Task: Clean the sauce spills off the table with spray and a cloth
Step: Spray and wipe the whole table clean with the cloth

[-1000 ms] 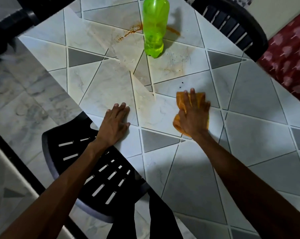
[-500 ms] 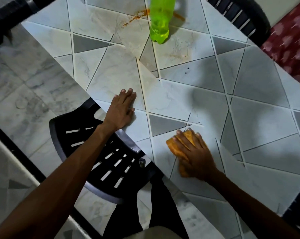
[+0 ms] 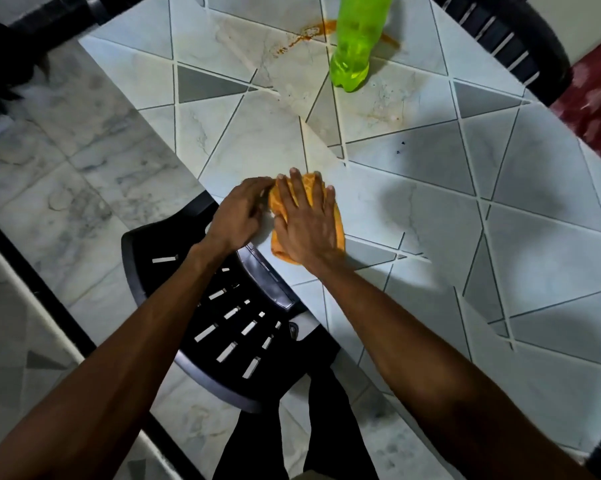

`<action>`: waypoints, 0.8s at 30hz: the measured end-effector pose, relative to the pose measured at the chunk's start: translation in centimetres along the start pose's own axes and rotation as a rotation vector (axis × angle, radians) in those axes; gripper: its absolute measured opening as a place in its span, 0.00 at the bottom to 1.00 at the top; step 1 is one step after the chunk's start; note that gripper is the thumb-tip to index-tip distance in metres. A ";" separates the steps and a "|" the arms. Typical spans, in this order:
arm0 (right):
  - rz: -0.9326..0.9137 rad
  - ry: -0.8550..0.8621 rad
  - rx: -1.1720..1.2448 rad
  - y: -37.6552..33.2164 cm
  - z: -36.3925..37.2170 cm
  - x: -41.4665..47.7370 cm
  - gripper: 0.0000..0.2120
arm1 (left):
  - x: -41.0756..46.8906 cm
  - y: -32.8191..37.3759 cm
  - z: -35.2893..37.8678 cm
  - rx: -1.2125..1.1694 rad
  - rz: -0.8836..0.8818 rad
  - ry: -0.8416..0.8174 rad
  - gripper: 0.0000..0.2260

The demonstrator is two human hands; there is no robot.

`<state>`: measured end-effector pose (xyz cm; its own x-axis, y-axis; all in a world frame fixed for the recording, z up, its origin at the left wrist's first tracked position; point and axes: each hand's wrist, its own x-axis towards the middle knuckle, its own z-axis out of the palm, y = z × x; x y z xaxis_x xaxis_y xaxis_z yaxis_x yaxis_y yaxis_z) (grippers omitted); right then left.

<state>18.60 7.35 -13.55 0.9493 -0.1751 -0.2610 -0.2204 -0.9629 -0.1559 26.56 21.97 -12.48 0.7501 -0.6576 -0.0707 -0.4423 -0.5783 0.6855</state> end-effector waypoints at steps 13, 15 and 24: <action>-0.014 -0.124 -0.089 9.2 4.5 -23.6 0.32 | -2.5 -2.3 1.0 0.158 -0.082 -0.123 0.37; 0.009 -0.168 -0.119 9.2 4.5 -23.9 0.32 | -2.7 -2.8 1.0 0.202 -0.036 -0.146 0.38; 0.026 -0.010 0.045 -4.5 2.9 -7.1 0.37 | -1.9 -4.9 0.2 0.096 -0.041 -0.171 0.30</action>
<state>12.16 13.56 -13.74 0.9409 -0.1976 -0.2751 -0.2551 -0.9478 -0.1914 27.22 25.92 -15.90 0.6778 -0.7002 -0.2243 -0.4641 -0.6440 0.6081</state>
